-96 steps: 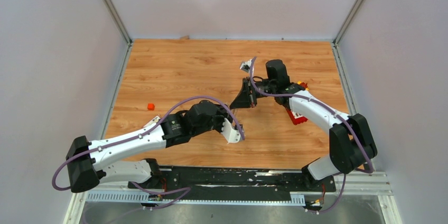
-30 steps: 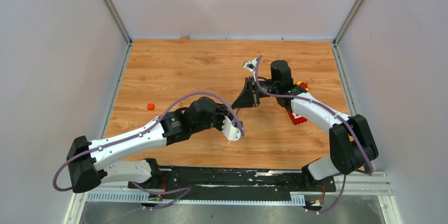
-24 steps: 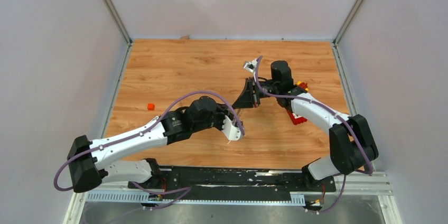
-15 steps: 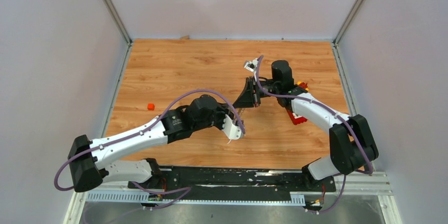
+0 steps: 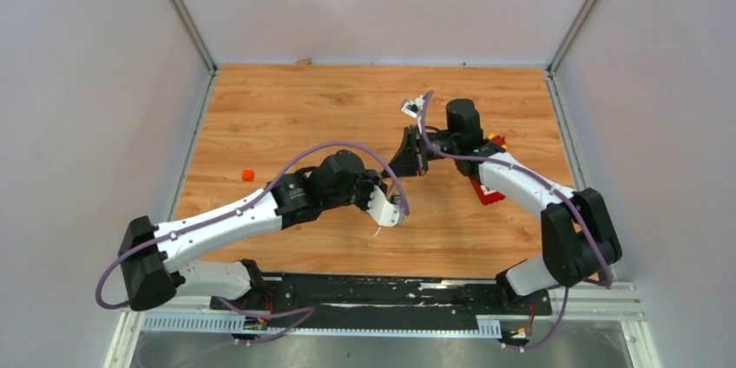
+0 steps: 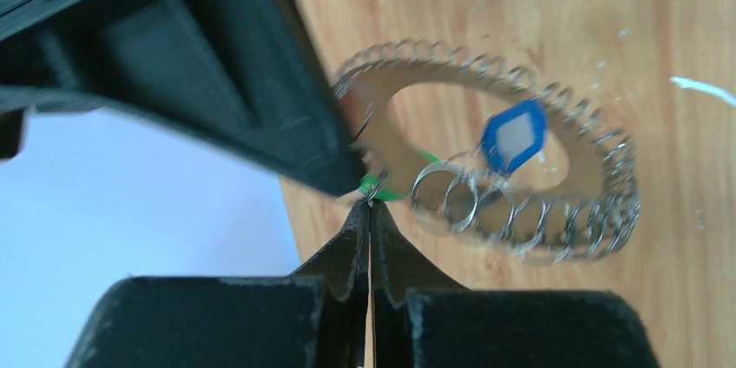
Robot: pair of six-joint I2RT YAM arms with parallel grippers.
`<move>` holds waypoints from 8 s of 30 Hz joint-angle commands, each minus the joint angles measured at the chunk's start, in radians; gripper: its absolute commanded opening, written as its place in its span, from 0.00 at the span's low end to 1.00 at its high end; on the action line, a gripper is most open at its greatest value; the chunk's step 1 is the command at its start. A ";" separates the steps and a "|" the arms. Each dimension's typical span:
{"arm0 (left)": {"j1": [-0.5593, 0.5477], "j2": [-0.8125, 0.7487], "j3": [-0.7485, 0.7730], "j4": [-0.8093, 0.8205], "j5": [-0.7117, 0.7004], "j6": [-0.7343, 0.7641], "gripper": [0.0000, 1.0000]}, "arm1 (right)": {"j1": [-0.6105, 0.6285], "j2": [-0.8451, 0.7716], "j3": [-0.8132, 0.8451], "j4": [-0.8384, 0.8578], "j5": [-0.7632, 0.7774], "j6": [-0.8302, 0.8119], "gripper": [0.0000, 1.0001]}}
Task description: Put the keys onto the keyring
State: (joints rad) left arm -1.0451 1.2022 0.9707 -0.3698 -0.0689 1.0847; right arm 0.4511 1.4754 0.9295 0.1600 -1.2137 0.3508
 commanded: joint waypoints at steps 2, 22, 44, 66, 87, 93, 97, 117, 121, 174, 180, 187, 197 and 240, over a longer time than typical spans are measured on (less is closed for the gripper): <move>-0.009 0.035 0.022 -0.088 0.091 0.003 0.00 | 0.011 -0.051 0.025 0.095 -0.027 0.012 0.00; 0.085 -0.109 0.008 -0.095 0.151 -0.057 0.00 | 0.003 -0.034 0.057 -0.064 0.031 -0.116 0.00; 0.086 -0.034 0.050 0.000 0.148 -0.128 0.00 | 0.013 -0.006 0.069 -0.090 0.053 -0.123 0.00; 0.054 -0.012 0.061 0.009 0.085 -0.115 0.00 | 0.023 0.000 0.080 -0.108 0.045 -0.132 0.00; 0.026 -0.035 0.001 0.015 0.023 -0.031 0.00 | 0.019 0.010 0.087 -0.116 0.048 -0.117 0.00; 0.022 -0.047 -0.013 0.017 0.017 -0.016 0.00 | 0.019 0.011 0.085 -0.113 0.051 -0.112 0.00; 0.015 -0.042 -0.011 0.017 0.016 -0.014 0.00 | 0.018 0.013 0.086 -0.112 0.054 -0.112 0.00; 0.009 -0.047 -0.016 0.039 0.000 -0.020 0.00 | 0.018 0.013 0.090 -0.126 0.059 -0.127 0.00; 0.006 -0.038 -0.014 0.041 -0.004 -0.018 0.00 | 0.018 0.012 0.090 -0.126 0.057 -0.126 0.00; -0.051 -0.001 -0.052 0.042 -0.061 0.045 0.00 | 0.004 -0.003 0.055 -0.033 0.055 -0.029 0.00; -0.050 -0.017 -0.062 0.064 -0.103 0.056 0.00 | 0.003 0.000 0.063 -0.045 0.036 -0.044 0.00; -0.045 -0.020 -0.070 0.078 -0.116 0.060 0.00 | 0.003 0.003 0.067 -0.050 0.026 -0.050 0.00; -0.041 -0.010 -0.058 0.067 -0.093 0.046 0.00 | 0.002 -0.003 0.065 -0.036 0.016 -0.039 0.00; 0.013 -0.013 0.025 0.034 -0.116 0.021 0.00 | -0.008 0.060 0.056 0.016 0.138 0.221 0.00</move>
State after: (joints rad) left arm -1.0317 1.1816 0.9585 -0.3557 -0.1562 1.0836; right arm 0.4480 1.5459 0.9791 0.0689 -1.0573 0.4843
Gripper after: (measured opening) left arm 0.006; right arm 0.016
